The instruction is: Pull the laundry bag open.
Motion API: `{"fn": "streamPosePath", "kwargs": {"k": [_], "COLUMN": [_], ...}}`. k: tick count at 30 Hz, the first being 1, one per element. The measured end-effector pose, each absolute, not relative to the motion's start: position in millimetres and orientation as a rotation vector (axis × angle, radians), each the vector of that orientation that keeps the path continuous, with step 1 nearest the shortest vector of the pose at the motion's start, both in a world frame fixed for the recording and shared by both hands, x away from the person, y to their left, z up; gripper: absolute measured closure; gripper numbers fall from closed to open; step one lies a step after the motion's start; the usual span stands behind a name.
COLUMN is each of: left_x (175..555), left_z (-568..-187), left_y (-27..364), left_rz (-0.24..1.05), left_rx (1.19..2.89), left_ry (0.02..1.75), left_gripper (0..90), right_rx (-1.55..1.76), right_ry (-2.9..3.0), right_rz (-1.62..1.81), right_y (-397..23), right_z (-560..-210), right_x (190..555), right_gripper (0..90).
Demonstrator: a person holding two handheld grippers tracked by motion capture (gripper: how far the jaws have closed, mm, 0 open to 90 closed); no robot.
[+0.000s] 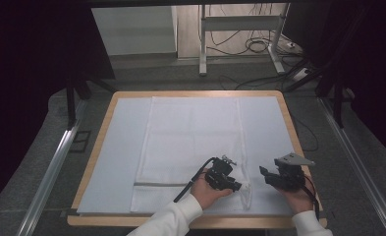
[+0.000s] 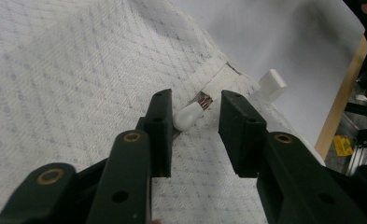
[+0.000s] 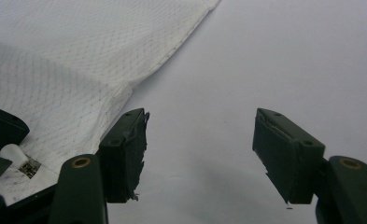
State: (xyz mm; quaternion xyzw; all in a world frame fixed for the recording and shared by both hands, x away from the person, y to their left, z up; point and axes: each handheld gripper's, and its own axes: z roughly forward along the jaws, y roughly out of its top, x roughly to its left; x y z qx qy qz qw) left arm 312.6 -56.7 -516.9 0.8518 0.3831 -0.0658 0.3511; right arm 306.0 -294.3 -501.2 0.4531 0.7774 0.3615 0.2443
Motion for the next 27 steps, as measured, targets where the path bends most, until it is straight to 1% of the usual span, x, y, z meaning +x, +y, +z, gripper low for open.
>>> {"fn": "streamPosePath", "kwargs": {"k": [11, 14, 24, 27], "left_x": [308.3, 308.0, 311.0, 312.1], "left_z": [-513.6, -516.2, -520.2, -520.9], "left_y": [-57.7, -59.8, -61.2, -60.8], "left_rz": [-0.215, -0.204, -0.189, -0.193], "left_rx": [2.185, 2.198, 2.195, 2.195], "left_ry": [0.959, 0.962, 0.973, 0.969], "left_gripper": [69.0, 70.4, 82.0, 83.0], "right_rx": [1.24, 1.24, 1.237, 1.235], "right_ry": [2.109, 2.108, 2.102, 2.105], "right_rz": [0.99, 0.989, 0.992, 0.991], "right_y": [-295.8, -295.6, -296.4, -295.9], "right_z": [-499.9, -499.6, -499.4, -499.2], "right_x": [305.8, 305.6, 305.7, 305.4], "right_gripper": [34.0, 34.0, 33.9, 33.9]}}
